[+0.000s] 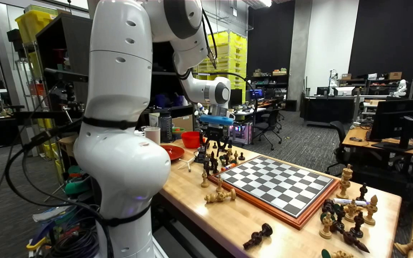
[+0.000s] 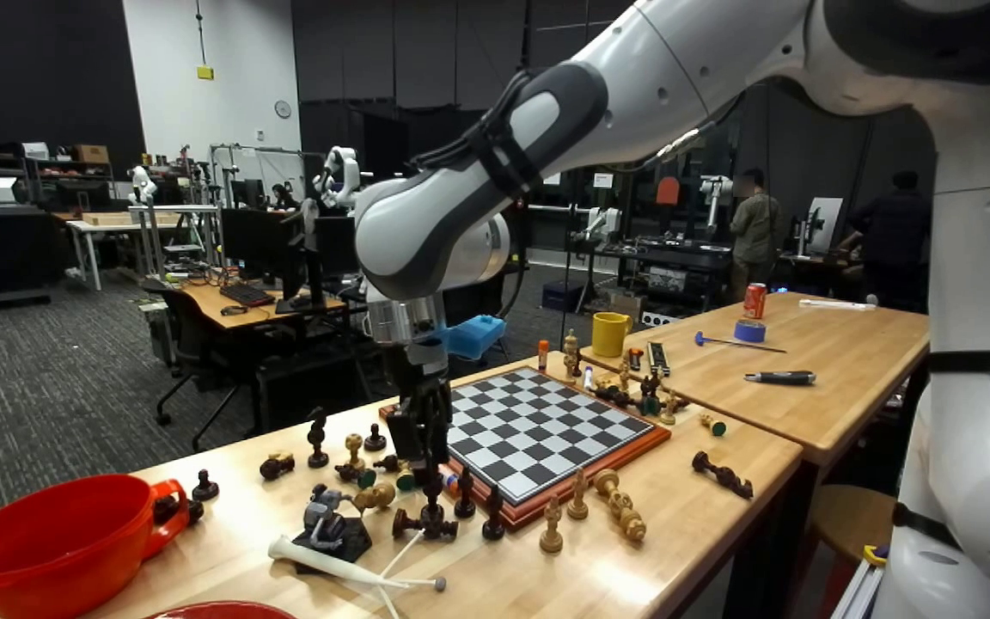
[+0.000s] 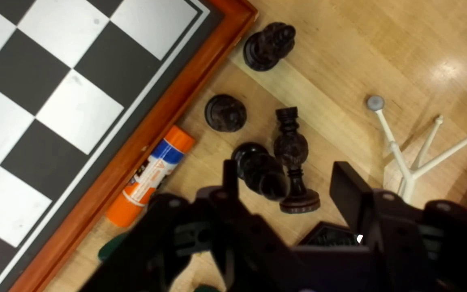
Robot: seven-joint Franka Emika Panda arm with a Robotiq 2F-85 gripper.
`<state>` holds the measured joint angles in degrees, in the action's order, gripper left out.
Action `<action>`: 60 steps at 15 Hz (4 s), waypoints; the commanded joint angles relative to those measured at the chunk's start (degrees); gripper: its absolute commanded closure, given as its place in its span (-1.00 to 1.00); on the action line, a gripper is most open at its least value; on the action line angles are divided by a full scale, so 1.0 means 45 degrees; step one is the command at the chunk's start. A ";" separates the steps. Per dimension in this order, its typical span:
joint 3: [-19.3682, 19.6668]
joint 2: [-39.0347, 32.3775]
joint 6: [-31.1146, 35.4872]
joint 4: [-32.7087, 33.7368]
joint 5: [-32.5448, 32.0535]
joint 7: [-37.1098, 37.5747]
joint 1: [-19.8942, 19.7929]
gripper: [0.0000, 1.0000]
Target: Lift the king and put it on 7d
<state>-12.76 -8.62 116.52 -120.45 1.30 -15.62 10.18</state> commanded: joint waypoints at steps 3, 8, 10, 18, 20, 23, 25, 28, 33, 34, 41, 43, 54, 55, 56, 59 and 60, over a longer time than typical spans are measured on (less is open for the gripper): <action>0.0026 0.0012 -0.0021 0.0116 0.0025 -0.0140 0.0045 0.75; 0.0048 0.0380 -0.0171 0.0115 -0.0301 0.0027 0.0090 0.91; 0.0064 0.0576 -0.0217 0.0185 -0.0663 0.0178 0.0129 0.91; 0.0358 0.1787 -0.0692 0.0731 -0.2768 0.0833 -0.0020 0.91; 0.0529 0.2050 -0.0818 0.0848 -0.3050 0.0873 -0.0138 0.91; 0.0821 0.2429 -0.0958 0.0935 -0.3312 0.0913 -0.0357 0.91; 0.1049 0.2703 -0.1123 0.0887 -0.3393 0.0958 -0.0565 0.91; 0.1427 0.3068 -0.1321 0.0659 -0.3310 0.1038 -0.0919 0.91; 0.1971 0.3192 -0.1632 0.0274 -0.2948 0.1139 -0.1437 0.91; 0.2062 0.3176 -0.1631 0.0141 -0.2833 0.1138 -0.1515 0.91; 0.2409 0.3160 -0.1284 -0.1190 -0.2096 0.1495 -0.1790 0.91; 0.2471 0.3120 -0.1021 -0.1549 -0.1994 0.1607 -0.1827 0.91; 0.2795 0.2901 0.0868 -0.2840 -0.1174 0.1581 -0.2067 0.91; 0.2804 0.2892 0.0962 -0.2892 -0.1133 0.1577 -0.2083 0.91; 0.2818 0.2868 0.1036 -0.2930 -0.1088 0.1566 -0.2089 0.91; 0.2830 0.2809 0.1083 -0.2966 -0.0952 0.1545 -0.2118 0.13; 0.2825 0.2828 0.1063 -0.2945 -0.0946 0.1559 -0.2112 0.11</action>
<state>-0.16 3.27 120.55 -132.85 -4.16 -8.58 0.85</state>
